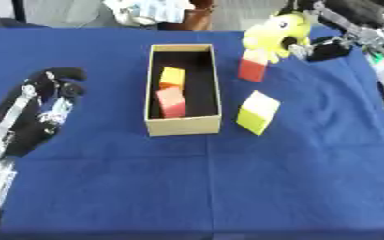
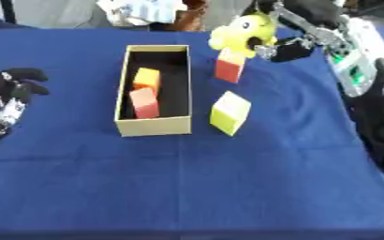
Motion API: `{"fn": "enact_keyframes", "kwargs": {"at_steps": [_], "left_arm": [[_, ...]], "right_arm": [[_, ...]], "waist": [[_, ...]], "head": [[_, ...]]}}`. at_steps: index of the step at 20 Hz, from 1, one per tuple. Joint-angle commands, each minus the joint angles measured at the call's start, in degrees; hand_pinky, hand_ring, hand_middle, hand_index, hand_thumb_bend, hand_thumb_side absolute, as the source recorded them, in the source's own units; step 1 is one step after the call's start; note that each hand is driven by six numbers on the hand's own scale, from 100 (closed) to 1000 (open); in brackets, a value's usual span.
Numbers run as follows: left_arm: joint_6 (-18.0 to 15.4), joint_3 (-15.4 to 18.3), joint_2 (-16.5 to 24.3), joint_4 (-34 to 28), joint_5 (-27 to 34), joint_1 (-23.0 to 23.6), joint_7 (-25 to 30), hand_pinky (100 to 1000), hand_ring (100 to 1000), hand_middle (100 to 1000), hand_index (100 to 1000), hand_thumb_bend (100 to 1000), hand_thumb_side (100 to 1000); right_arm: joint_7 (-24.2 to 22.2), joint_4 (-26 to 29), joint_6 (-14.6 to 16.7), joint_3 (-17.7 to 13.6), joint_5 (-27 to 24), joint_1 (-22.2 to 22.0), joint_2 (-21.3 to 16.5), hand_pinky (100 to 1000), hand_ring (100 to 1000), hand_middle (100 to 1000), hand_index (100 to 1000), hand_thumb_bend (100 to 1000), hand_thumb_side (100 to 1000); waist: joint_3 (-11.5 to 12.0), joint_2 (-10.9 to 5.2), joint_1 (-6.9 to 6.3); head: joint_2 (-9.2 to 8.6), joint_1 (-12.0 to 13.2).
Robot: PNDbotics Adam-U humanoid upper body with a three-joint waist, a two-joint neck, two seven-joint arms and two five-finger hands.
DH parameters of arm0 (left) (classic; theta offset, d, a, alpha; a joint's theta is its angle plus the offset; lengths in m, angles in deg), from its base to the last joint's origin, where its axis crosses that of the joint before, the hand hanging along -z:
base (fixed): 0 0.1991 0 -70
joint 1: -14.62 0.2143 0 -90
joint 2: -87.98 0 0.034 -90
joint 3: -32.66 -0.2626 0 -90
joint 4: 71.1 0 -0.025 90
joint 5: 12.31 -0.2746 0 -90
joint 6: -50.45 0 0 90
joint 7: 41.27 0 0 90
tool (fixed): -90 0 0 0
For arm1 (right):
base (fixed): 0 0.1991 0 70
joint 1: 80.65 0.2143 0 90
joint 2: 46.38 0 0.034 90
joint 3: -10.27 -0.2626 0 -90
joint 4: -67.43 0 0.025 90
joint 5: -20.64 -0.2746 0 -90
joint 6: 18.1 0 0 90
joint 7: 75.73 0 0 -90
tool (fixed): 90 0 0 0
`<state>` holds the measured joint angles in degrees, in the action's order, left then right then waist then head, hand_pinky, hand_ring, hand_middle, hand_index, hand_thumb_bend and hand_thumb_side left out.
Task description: Pick up objects on the table and place them in the box.
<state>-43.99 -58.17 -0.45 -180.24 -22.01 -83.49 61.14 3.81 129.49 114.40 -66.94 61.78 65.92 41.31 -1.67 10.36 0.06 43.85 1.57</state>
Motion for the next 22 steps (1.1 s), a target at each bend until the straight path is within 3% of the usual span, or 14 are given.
{"fn": "enact_keyframes", "kwargs": {"at_steps": [1, 8, 16, 18, 21, 22], "left_arm": [[-0.1, 0.2, 0.5, -0.7, 0.4, -0.5, 0.1, 823, 693, 729, 836, 100, 717], [-0.2, -0.1, 0.3, -0.8, 0.5, -0.8, 0.2, 823, 693, 729, 835, 100, 720], [-0.3, -0.3, 0.1, -0.9, 0.6, -1.0, 0.5, 824, 693, 729, 836, 100, 722], [-0.3, -0.3, 0.0, -0.8, 0.6, -1.1, 0.6, 824, 694, 729, 836, 100, 722], [-0.3, -0.4, 0.0, -0.8, 0.7, -1.1, 0.6, 824, 695, 730, 836, 100, 722], [-0.3, -0.4, 0.0, -0.8, 0.7, -1.1, 0.6, 824, 695, 730, 836, 100, 722]], "right_arm": [[-3.1, 0.6, 0.3, 0.9, -2.7, 2.6, 2.8, 583, 500, 281, 428, 100, 134], [-8.7, -2.1, 0.6, 1.2, -0.7, 4.4, 10.0, 591, 511, 296, 443, 100, 155], [-8.9, -6.6, 1.0, 0.8, 6.2, 3.2, 14.5, 607, 529, 347, 494, 100, 194], [-8.5, -7.5, 1.3, 0.9, 8.1, 2.9, 15.1, 624, 546, 404, 554, 100, 190], [-7.5, -8.6, 1.4, 0.9, 11.2, 2.4, 15.6, 663, 609, 564, 784, 100, 198], [-7.3, -9.0, 1.3, 0.8, 12.2, 2.2, 15.7, 668, 618, 582, 806, 100, 199]], "waist": [[0.2, -1.70, -0.17], [1.1, -1.37, -0.56], [1.6, -1.10, -1.07], [1.6, -1.11, -1.15], [1.6, -1.15, -1.22], [1.6, -1.17, -1.23]], "head": [[0.27, -0.5], [0.27, -1.5], [0.27, -2.2], [0.27, -2.2], [0.27, -2.3], [0.27, -2.3]]}}
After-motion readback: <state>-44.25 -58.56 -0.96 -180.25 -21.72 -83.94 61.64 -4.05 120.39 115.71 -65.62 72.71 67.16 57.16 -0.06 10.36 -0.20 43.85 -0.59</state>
